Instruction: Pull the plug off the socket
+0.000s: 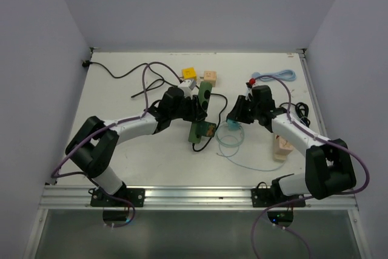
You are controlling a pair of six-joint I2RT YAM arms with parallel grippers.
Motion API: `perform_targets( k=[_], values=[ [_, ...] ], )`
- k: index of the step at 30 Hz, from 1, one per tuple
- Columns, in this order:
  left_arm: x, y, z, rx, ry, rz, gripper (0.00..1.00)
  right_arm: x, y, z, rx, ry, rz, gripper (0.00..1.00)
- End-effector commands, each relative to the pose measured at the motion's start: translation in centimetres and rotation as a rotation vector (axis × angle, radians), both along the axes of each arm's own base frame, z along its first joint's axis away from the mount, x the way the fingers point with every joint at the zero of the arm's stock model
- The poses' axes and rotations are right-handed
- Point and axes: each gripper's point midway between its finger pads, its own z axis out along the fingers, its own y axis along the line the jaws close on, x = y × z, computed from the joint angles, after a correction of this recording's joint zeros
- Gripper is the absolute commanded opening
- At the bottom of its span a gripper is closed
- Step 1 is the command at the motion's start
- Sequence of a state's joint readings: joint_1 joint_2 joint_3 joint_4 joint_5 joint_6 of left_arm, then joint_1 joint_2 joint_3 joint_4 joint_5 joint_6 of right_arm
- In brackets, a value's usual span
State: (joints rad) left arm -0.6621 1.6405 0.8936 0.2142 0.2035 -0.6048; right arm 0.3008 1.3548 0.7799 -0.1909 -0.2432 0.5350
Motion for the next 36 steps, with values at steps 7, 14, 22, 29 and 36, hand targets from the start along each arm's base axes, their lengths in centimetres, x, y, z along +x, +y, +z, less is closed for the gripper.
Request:
perform_targets(
  k=[7,14,22,29,36],
  values=[
    [-0.6,0.1,5.6,-0.049,-0.141,-0.057,0.0,4.7,0.2,0.4,-0.013,-0.071,-0.018,0.4],
    [-0.9,0.3,5.6,-0.043,-0.142,-0.063,0.0,5.6,0.0,-0.3,-0.007,-0.049,-0.015,0.61],
    [-0.6,0.5,5.8,-0.038,-0.151,-0.047,0.0,4.3,-0.7,3.2,-0.02,-0.109,0.0,0.63],
    [-0.1,0.5,6.3,-0.053,-0.154,-0.015,0.0,0.5,0.0,5.0,0.076,-0.111,0.045,0.69],
    [0.5,-0.2,7.1,-0.1,-0.149,0.003,0.0,-3.7,1.4,6.9,0.234,-0.12,0.09,0.77]
  ],
)
